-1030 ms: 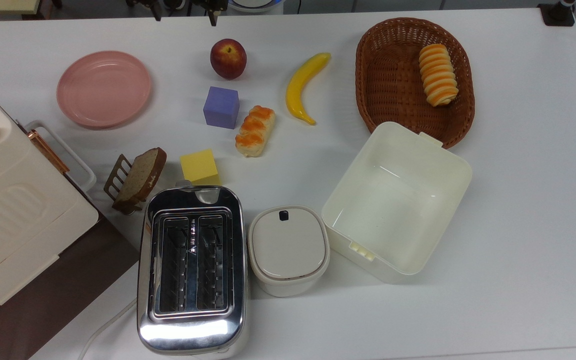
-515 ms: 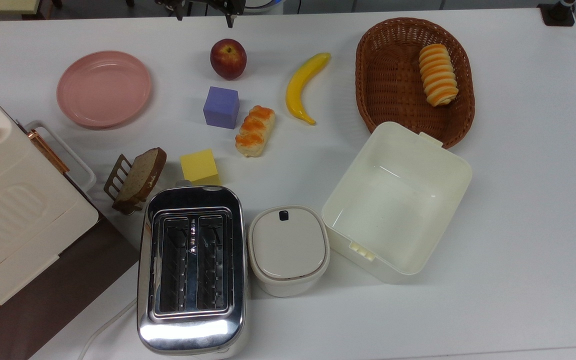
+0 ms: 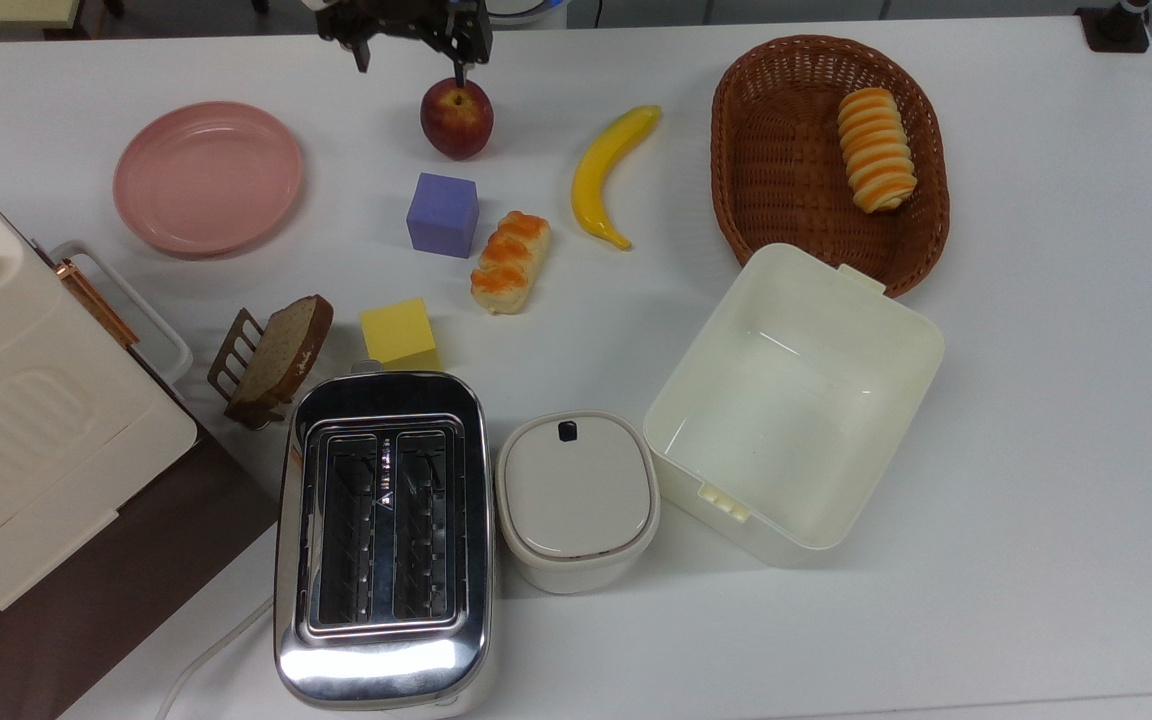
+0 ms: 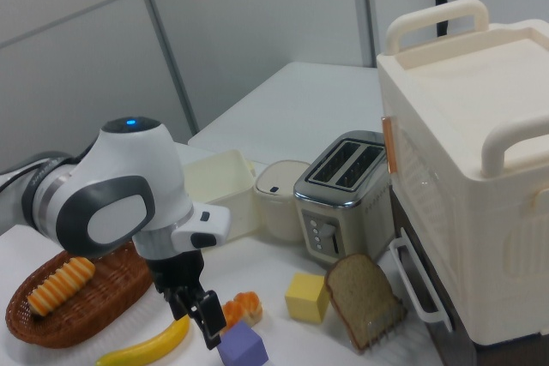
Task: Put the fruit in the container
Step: 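Move the open gripper over the red apple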
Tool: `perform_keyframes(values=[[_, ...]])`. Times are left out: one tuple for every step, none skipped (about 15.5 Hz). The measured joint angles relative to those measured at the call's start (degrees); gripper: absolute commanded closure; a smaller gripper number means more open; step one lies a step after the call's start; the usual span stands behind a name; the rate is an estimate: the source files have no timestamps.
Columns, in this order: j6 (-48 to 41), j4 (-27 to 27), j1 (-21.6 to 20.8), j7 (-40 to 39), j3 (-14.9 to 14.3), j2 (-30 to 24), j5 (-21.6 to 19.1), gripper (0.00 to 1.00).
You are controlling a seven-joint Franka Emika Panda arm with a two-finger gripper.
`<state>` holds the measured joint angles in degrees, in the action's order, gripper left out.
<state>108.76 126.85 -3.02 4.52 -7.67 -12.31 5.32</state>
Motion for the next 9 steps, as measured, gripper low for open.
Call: perform_keyframes(values=[[0.5,0.8,-0.3,0.1,0.0,-0.1,0.4,0.00],[0.8,1.7,-0.7,0.2,0.0,-0.5,0.9,0.00],[1.2,2.4,-1.0,0.2,0.0,-1.0,1.1,0.00],[1.8,3.3,-1.2,0.3,0.0,-1.7,1.4,0.00],[2.4,4.2,-1.4,0.3,0.0,-2.5,1.6,0.00],[2.6,4.9,-1.6,0.3,0.0,-3.2,1.8,0.00],[2.7,5.5,-1.7,0.3,0.0,-3.8,1.9,0.00],[2.8,6.0,-1.8,0.3,0.0,-4.2,2.0,0.00],[2.9,6.3,-1.8,0.3,0.0,-4.3,2.1,0.00]])
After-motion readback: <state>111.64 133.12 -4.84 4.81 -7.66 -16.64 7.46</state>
